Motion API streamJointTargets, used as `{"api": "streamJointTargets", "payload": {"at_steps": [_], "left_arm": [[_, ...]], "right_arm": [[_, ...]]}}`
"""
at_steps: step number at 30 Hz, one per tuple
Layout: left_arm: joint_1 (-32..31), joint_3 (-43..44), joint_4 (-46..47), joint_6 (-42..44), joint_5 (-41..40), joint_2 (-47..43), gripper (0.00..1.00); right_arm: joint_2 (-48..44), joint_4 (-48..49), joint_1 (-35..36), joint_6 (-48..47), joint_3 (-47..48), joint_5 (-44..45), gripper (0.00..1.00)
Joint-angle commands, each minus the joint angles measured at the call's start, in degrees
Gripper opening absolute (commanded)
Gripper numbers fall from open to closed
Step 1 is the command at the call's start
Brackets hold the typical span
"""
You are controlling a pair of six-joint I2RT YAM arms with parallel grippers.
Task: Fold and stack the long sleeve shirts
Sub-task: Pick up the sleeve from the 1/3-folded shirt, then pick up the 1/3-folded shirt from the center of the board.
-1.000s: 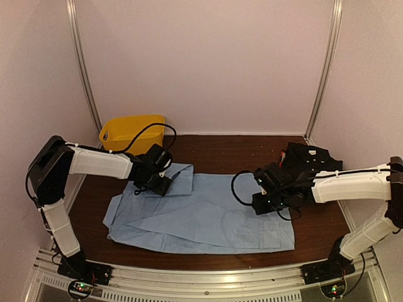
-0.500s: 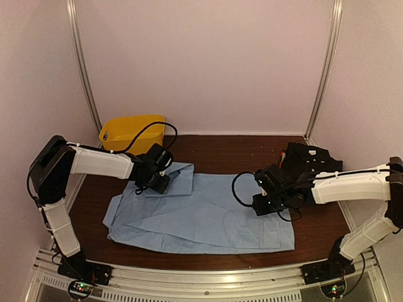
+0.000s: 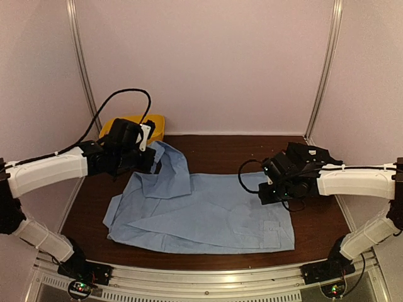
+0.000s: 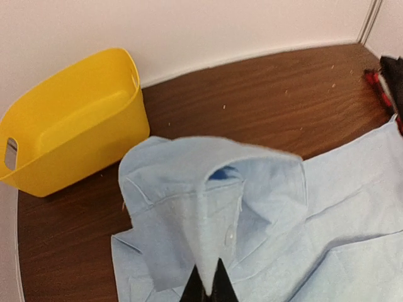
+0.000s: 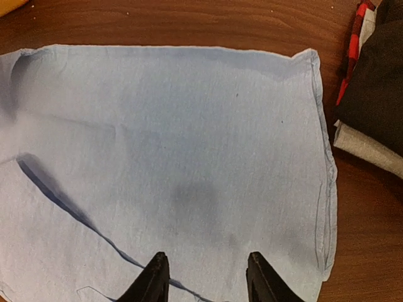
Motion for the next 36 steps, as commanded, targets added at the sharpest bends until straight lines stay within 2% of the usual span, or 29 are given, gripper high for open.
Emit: {"api": "streamJointTargets", "payload": {"at_steps": [1,3,8,15,21,26,31,36], "left_arm": [[-0.09,-1.05,-0.61,-1.5,4.82,-11.11,0.0],[-0.09,-0.97,-1.14,-1.46,5.79,-16.77,0.0],[-0.09,1.33,-2.16,0.72,8.68,-26.53,0.0],[-0.09,6.18,-3.19,4.12,13.62,-33.19,0.0],[-0.08,7.62,-4.28,4.53,17.29,-36.09,0.0],[-0.09,7.63,-5.28,3.92,19.83,-36.71,0.0],[-0.09,7.47,-5.56,4.22,23.05,-36.17,0.0],[-0.09,7.74,-6.03,4.48,23.67,-35.37,0.0]], "right_arm": [[-1.89,-1.13,-1.75,-2.61,3.63,3.4,0.44],[-1.88,-1.07,-2.6,-3.87,4.64,4.35,0.45],[-1.73,1.46,-6.42,-7.89,6.77,4.47,0.58],[2.25,3.79,-10.32,-13.73,11.03,4.29,0.74],[7.33,2.32,-10.68,-18.44,15.85,3.6,0.77],[8.45,0.08,-10.68,-20.19,17.07,-1.52,0.78],[6.38,0.57,-10.52,-18.73,12.4,-9.55,0.78],[2.91,1.55,-9.45,-16.85,6.15,-9.98,0.79]]}}
